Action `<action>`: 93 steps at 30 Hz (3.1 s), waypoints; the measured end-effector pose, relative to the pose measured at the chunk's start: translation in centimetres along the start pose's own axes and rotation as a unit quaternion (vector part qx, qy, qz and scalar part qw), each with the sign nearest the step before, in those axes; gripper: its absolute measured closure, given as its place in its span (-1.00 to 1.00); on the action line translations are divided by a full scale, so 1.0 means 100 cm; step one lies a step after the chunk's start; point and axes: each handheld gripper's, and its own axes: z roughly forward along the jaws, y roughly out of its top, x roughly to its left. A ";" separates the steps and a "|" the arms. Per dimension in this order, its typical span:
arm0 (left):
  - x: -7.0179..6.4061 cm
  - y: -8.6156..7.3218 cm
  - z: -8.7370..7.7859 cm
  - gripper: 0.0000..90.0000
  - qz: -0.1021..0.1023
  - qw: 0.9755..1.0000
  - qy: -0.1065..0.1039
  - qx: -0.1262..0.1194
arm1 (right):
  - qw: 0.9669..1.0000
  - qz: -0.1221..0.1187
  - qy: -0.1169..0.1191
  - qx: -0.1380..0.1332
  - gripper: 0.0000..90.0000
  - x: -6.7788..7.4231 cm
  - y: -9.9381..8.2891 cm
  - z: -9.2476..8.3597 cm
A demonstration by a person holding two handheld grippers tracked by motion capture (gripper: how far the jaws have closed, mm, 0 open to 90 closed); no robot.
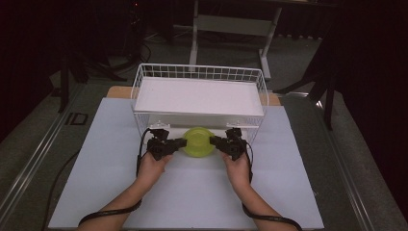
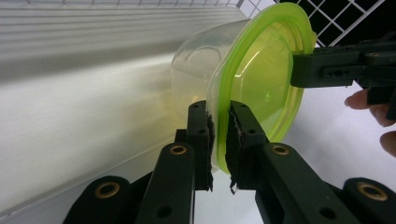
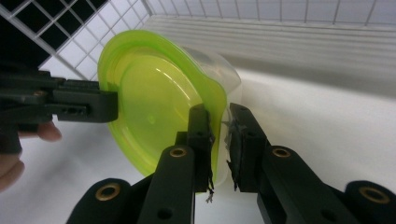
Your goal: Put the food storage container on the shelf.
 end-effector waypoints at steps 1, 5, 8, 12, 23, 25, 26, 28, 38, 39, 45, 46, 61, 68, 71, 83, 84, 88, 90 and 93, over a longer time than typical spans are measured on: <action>0.000 0.001 0.001 0.80 0.002 1.000 0.004 0.002 | 1.000 -0.003 -0.002 0.000 0.77 0.000 0.001 0.000; 0.003 0.003 0.002 0.80 -0.003 1.000 0.003 0.002 | 1.000 -0.003 -0.003 -0.004 0.77 0.000 0.001 0.003; 0.003 0.004 0.002 0.80 -0.006 1.000 0.003 0.001 | 1.000 0.005 -0.004 -0.005 0.77 -0.001 0.003 0.004; 0.005 0.005 0.002 0.79 -0.011 1.000 0.004 0.003 | 1.000 0.007 -0.004 -0.004 0.77 0.000 0.004 0.006; -0.001 0.000 -0.001 0.79 -0.008 1.000 0.004 0.014 | 0.999 0.033 0.005 0.009 0.77 0.000 -0.002 0.002; 0.001 0.000 0.000 0.79 -0.016 1.000 -0.002 0.011 | 0.999 0.033 0.005 0.009 0.77 -0.001 -0.003 0.002; 0.002 0.000 0.001 0.78 -0.013 1.000 0.002 0.010 | 0.999 0.033 0.005 0.007 0.77 -0.001 -0.002 0.003; 0.003 0.001 0.002 0.76 -0.008 1.000 0.004 0.004 | 1.000 0.026 0.001 0.003 0.77 0.000 0.000 0.004; 0.005 0.003 0.009 0.60 0.034 0.998 0.021 -0.040 | 1.000 -0.006 -0.017 -0.017 0.66 -0.003 0.006 0.011; 0.005 0.003 0.009 0.59 0.034 0.998 0.021 -0.040 | 1.000 -0.006 -0.017 -0.017 0.66 -0.003 0.006 0.011; 0.009 0.009 0.014 0.49 0.032 0.998 0.035 -0.049 | 0.996 -0.036 -0.065 -0.041 0.29 -0.002 0.005 0.017; 0.009 0.009 0.015 0.43 0.038 0.997 0.041 -0.053 | 0.996 -0.033 -0.067 -0.047 0.24 -0.003 0.004 0.018; 0.011 0.010 0.014 0.08 0.044 0.993 0.053 -0.095 | 0.995 -0.033 -0.077 -0.049 -0.01 -0.005 0.007 0.026; 0.010 0.003 -0.003 0.08 0.067 0.993 0.046 -0.090 | 0.993 -0.053 -0.068 -0.081 -0.09 -0.009 -0.001 0.019; 0.010 -0.001 -0.011 0.07 0.067 0.993 0.041 -0.090 | 0.991 -0.072 -0.071 -0.088 -0.08 -0.005 -0.004 0.012; -0.001 -0.024 -0.045 -0.19 0.086 0.991 0.024 -0.100 | 0.990 -0.108 -0.056 -0.077 -0.07 0.024 -0.028 0.000; -0.001 -0.026 -0.048 -0.22 0.082 0.991 0.019 -0.105 | 0.989 -0.111 -0.055 -0.076 -0.02 0.026 -0.030 0.000; 0.002 -0.034 -0.057 -0.50 0.071 0.992 -0.006 -0.105 | 0.990 -0.115 -0.051 -0.068 0.09 0.033 -0.038 0.002; 0.004 -0.037 -0.060 -0.57 0.058 0.993 -0.009 -0.102 | 0.990 -0.116 -0.047 -0.063 0.10 0.035 -0.041 0.004; 0.007 -0.044 -0.063 -0.86 0.054 0.993 -0.013 -0.102 | 0.989 -0.124 -0.051 -0.057 0.16 0.037 -0.045 0.008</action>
